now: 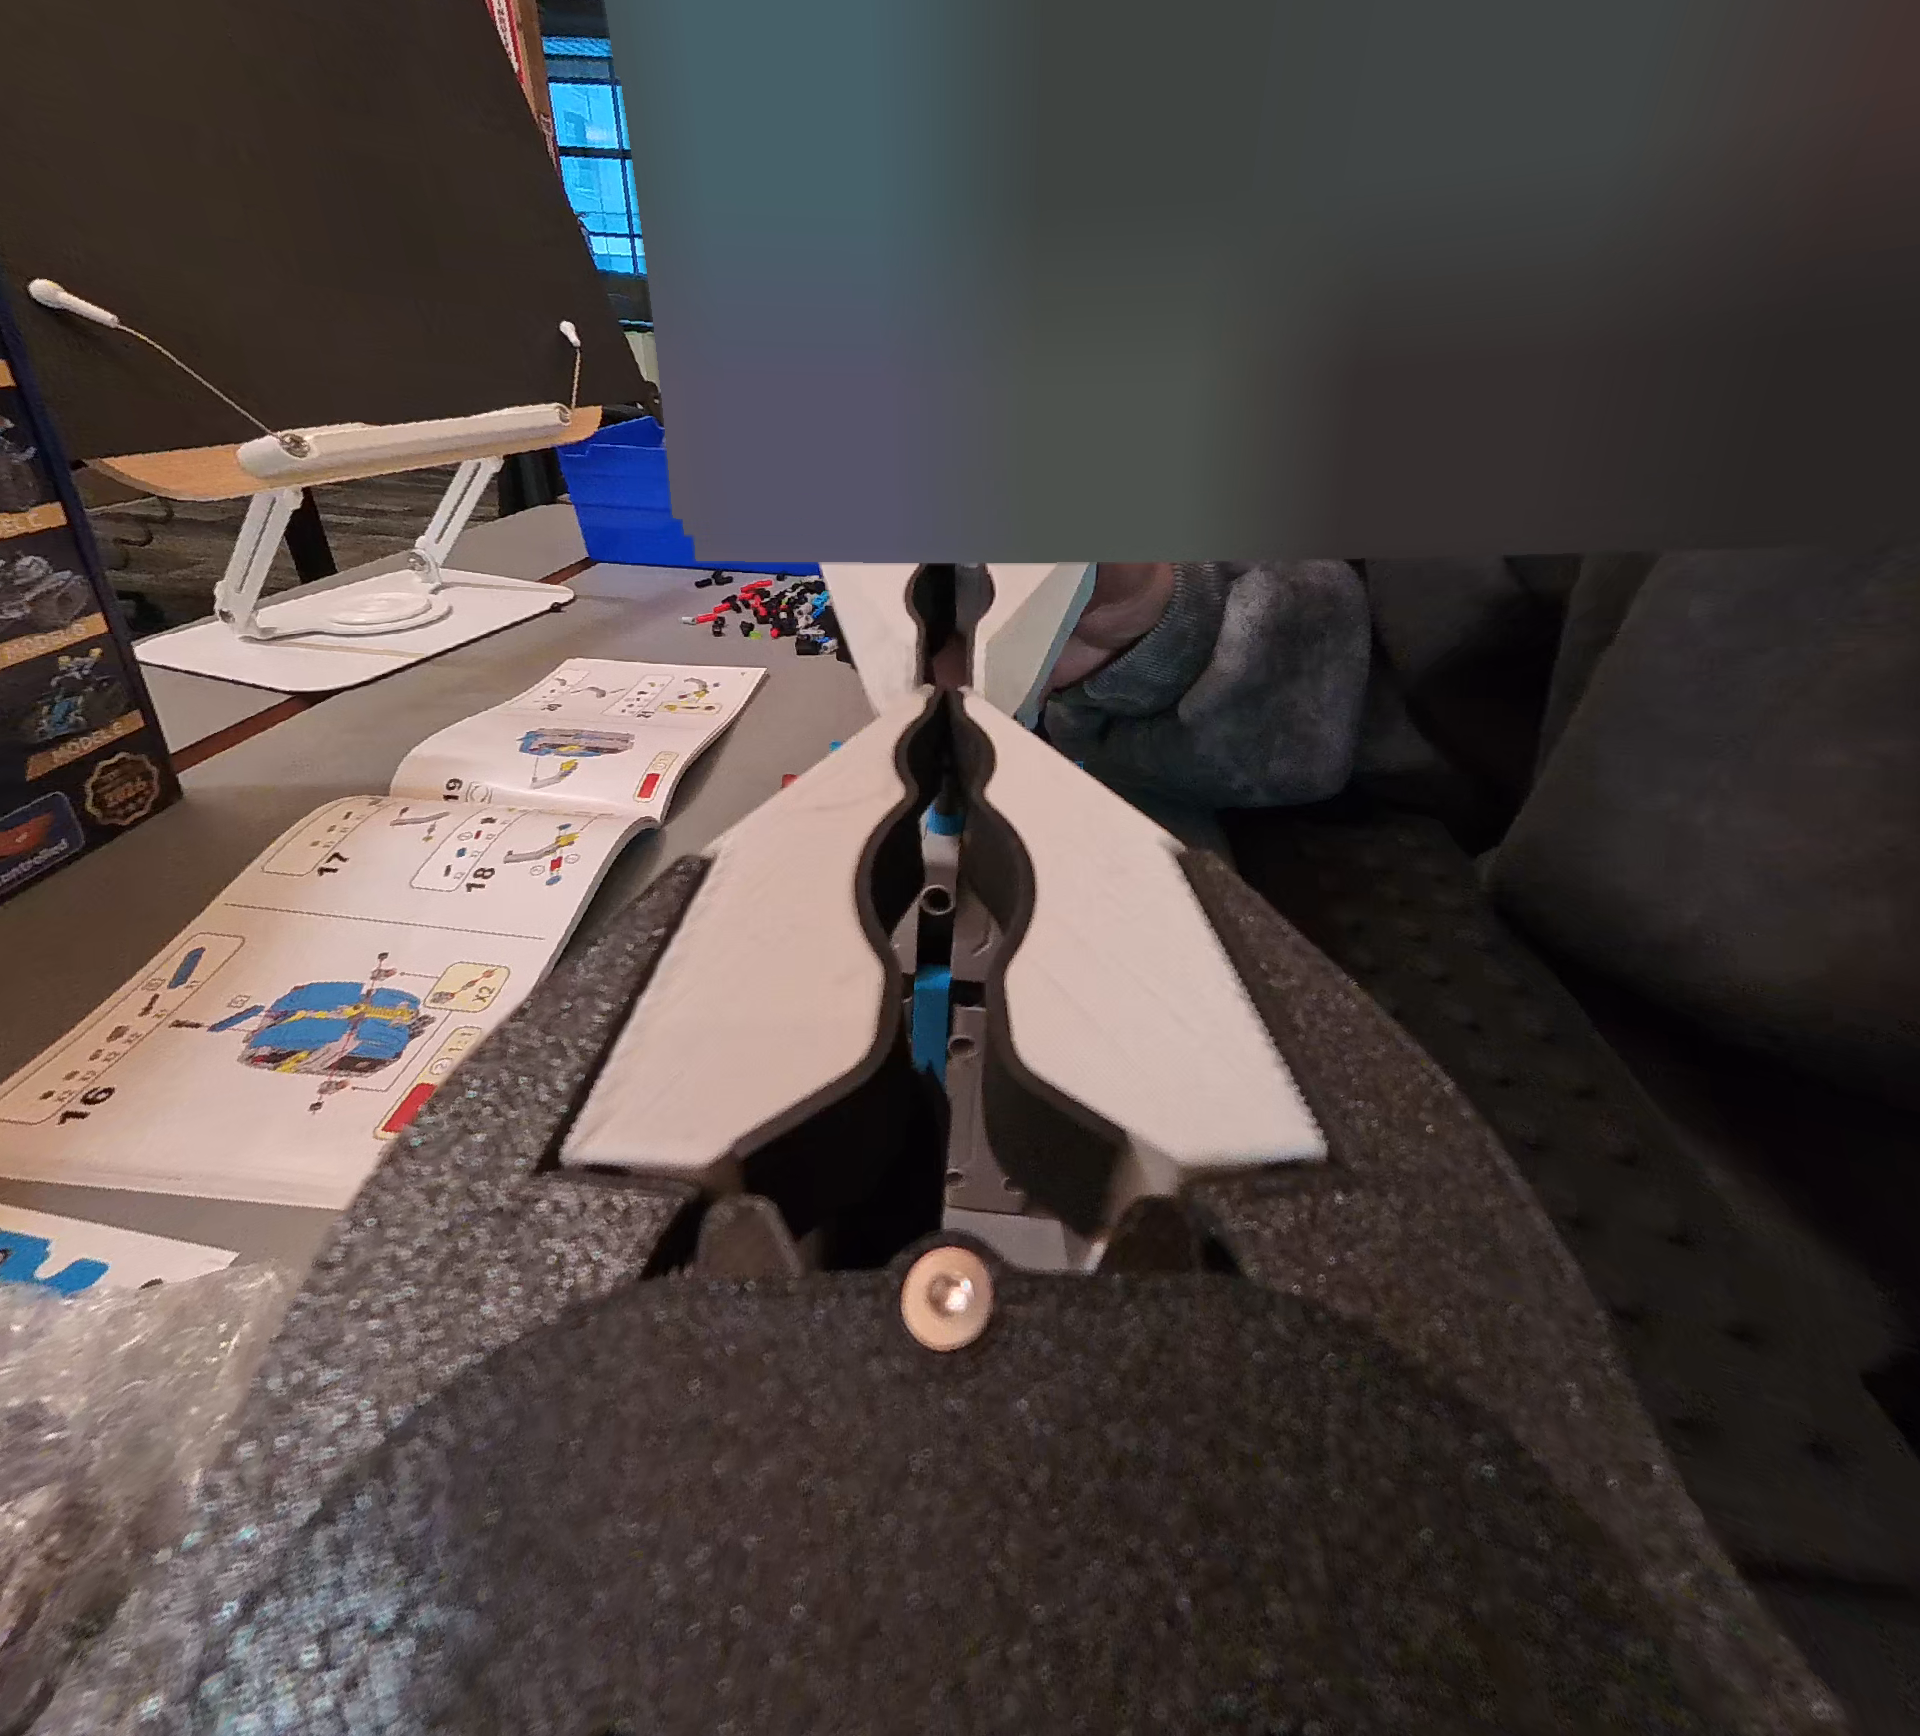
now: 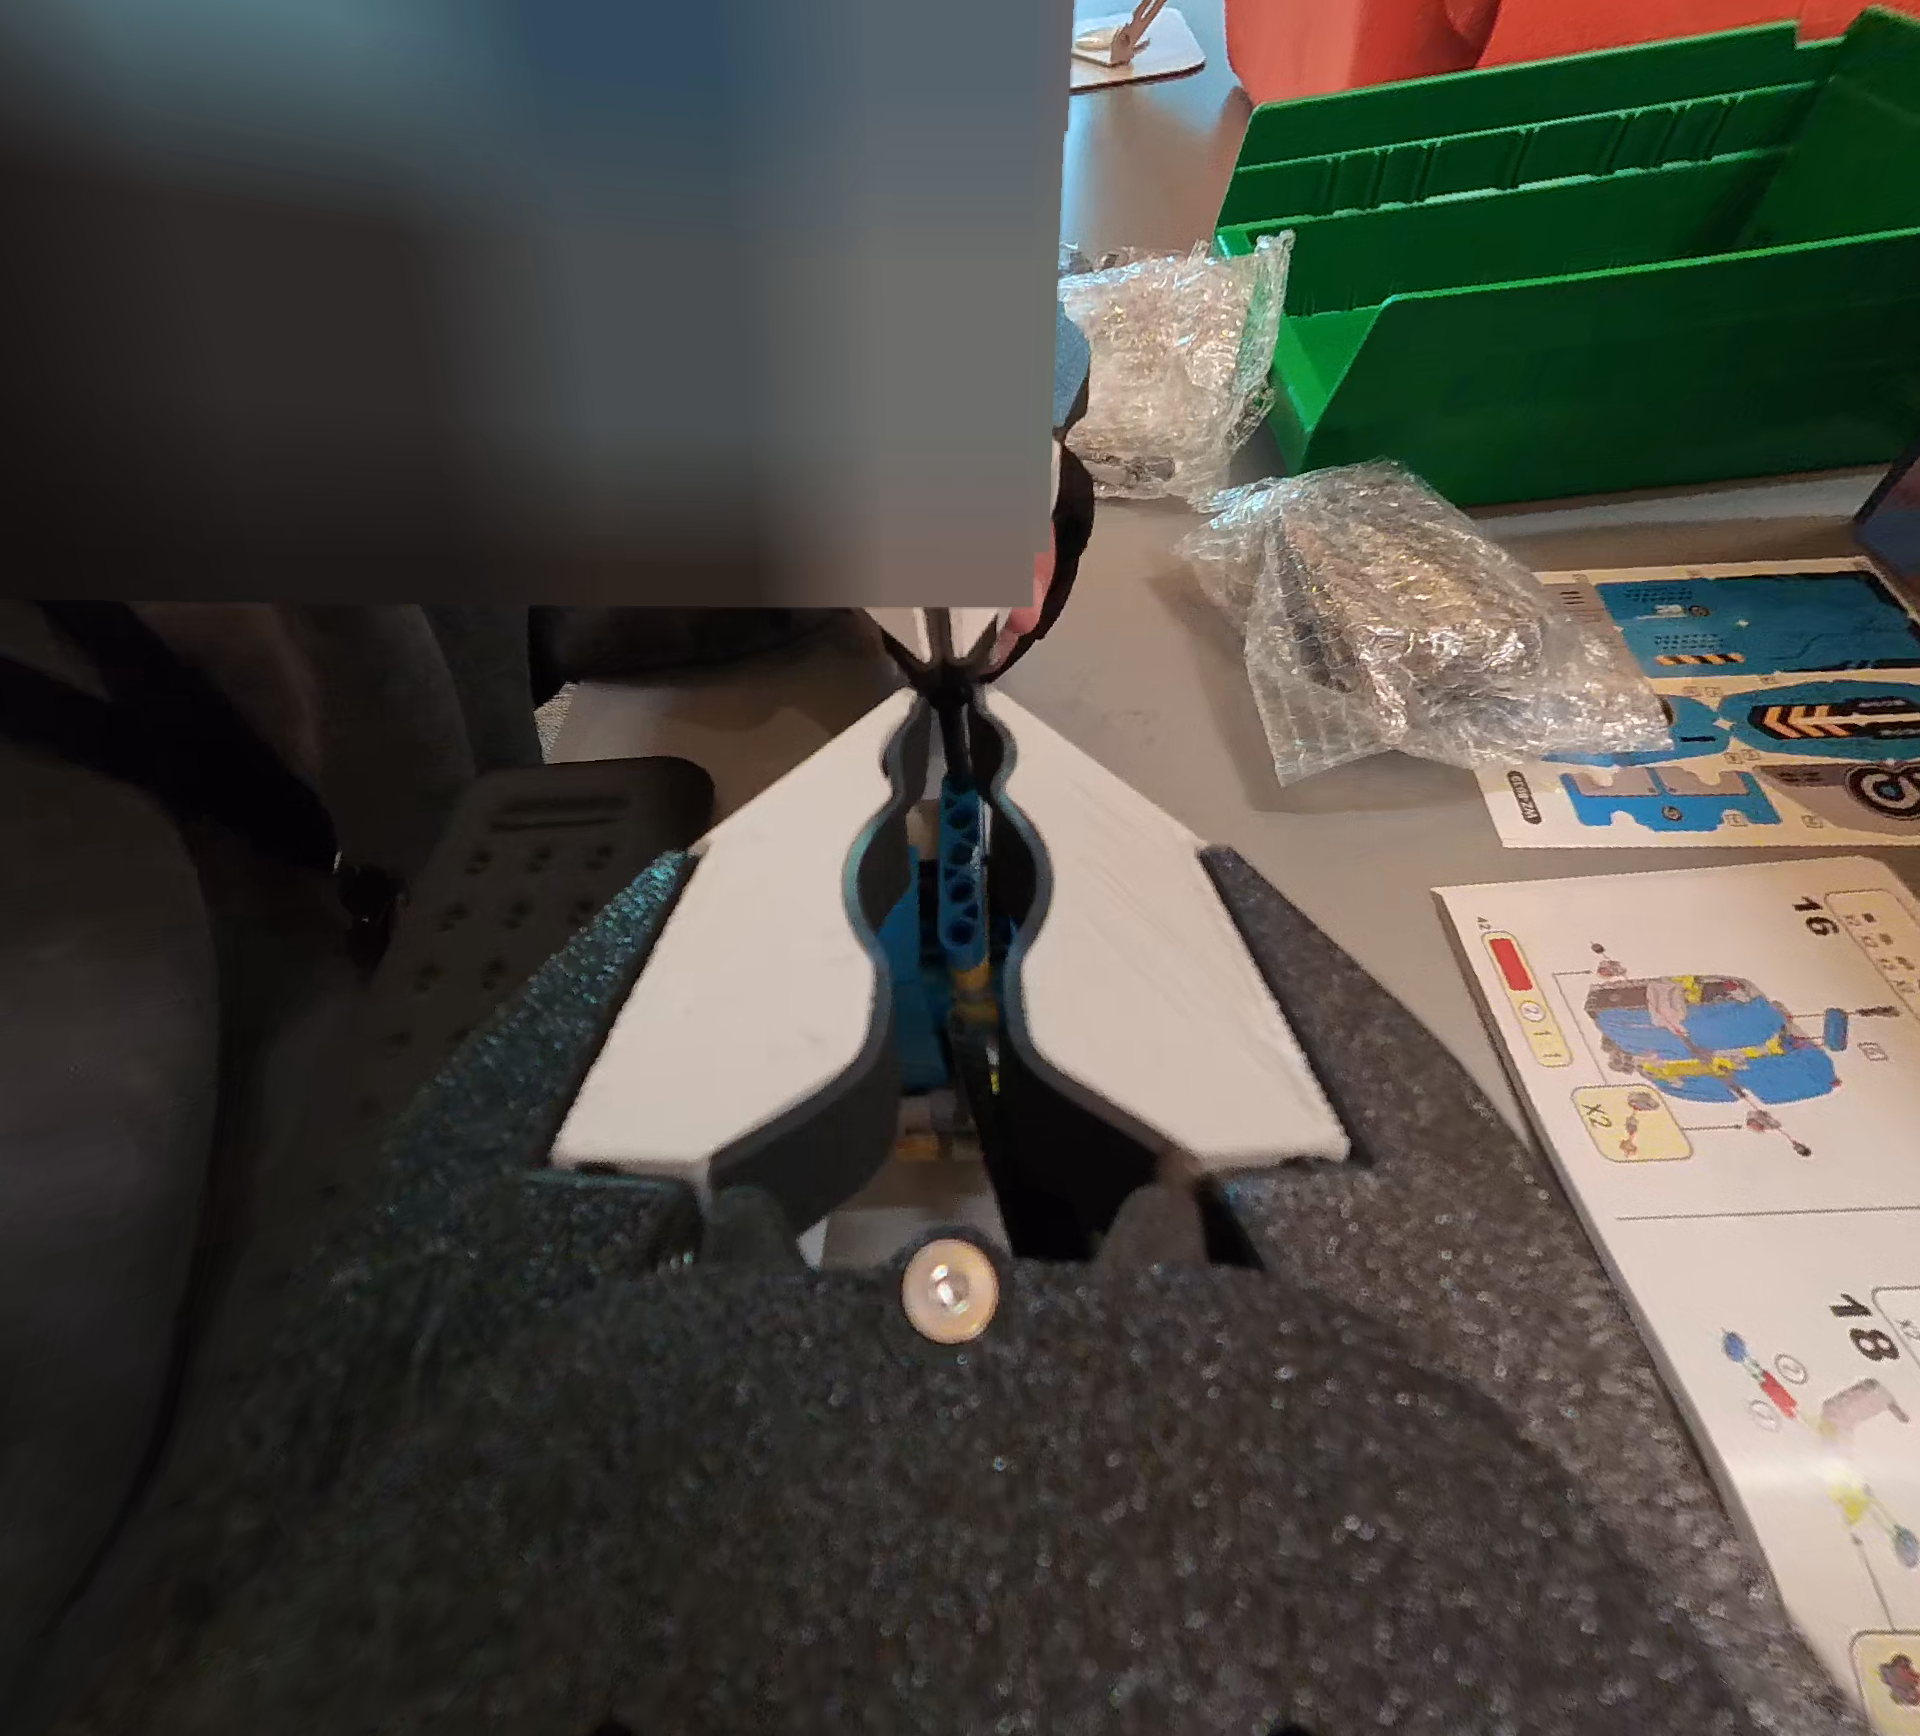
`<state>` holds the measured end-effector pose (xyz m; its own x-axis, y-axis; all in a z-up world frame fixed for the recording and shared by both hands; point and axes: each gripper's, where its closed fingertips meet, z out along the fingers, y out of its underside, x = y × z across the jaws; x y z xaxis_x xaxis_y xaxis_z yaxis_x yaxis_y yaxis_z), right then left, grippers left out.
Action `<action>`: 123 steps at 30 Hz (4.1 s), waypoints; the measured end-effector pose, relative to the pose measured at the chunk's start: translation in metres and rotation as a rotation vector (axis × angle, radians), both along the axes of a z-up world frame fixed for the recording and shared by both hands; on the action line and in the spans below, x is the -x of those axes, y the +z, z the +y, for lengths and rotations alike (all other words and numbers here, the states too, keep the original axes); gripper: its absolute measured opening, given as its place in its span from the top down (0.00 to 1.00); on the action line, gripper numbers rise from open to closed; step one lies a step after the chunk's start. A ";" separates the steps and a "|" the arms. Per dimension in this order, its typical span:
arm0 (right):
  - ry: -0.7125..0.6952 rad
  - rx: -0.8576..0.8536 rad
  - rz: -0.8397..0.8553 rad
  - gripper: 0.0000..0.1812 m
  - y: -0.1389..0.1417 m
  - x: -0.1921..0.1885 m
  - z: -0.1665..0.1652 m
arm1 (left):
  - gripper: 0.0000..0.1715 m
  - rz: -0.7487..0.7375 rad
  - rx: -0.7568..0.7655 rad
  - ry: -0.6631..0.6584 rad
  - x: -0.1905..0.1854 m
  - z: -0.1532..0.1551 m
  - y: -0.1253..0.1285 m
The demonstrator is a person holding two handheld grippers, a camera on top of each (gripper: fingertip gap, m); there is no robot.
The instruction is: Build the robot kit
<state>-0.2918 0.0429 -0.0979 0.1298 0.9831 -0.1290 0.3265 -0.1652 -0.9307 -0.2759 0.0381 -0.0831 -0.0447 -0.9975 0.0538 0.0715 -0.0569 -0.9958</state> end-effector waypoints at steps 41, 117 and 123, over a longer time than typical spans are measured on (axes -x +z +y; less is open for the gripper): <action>-0.163 0.239 0.345 0.98 0.039 -0.012 0.027 | 0.98 -0.142 0.317 0.048 -0.016 0.023 0.016; 0.035 0.120 0.016 0.94 0.017 -0.106 -0.118 | 0.99 0.421 -1.132 0.625 -0.091 -0.111 -0.002; 0.047 0.271 0.269 0.96 0.030 -0.103 -0.125 | 0.99 0.368 -1.187 0.680 -0.096 -0.116 0.010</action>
